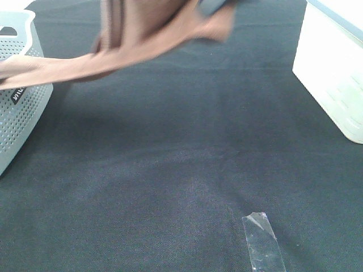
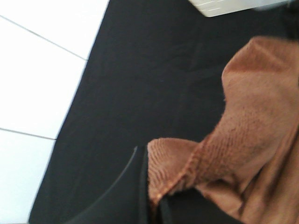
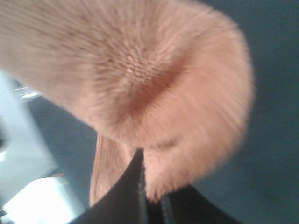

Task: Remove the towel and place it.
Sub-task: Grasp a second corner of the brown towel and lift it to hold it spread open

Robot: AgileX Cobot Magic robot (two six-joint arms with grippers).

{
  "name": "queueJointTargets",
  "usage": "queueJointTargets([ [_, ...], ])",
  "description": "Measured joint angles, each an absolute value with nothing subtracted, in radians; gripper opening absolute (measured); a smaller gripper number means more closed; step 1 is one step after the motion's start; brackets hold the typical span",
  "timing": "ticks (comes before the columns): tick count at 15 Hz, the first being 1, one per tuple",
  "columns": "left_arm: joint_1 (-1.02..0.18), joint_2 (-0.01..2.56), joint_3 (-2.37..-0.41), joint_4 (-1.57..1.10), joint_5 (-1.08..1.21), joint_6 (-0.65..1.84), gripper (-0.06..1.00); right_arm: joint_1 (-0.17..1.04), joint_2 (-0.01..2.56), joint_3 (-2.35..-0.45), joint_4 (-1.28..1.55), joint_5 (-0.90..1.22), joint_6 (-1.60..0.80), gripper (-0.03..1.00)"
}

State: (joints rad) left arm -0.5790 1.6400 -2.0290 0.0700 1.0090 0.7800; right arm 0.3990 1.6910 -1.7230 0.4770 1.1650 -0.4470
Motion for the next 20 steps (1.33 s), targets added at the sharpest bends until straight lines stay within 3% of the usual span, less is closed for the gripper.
queueJointTargets([
  [4, -0.564, 1.652, -2.029, 0.257, 0.76, 0.665, 0.0, 0.399, 1.789, -2.107, 0.212, 1.211, -0.372, 0.0],
  [9, -0.436, 1.669, -2.029, 0.285, 0.567, 0.549, 0.0, 0.399, 1.887, -2.281, -0.016, 1.162, -0.372, 0.0],
  [10, -0.404, 1.695, -2.029, 0.274, 0.516, 0.544, 0.0, 0.399, 1.892, -2.29, -0.11, 0.991, -0.372, 0.0],
  [15, -0.332, 1.782, -2.029, 0.271, 0.189, 0.54, 0.0, 0.399, 1.903, -2.291, -0.176, 0.53, -0.341, 0.0],
  [20, -0.271, 1.949, -2.047, 0.259, -0.194, 0.537, 0.0, 0.363, 2.002, -2.294, -0.202, 0.252, -0.268, 0.0],
])
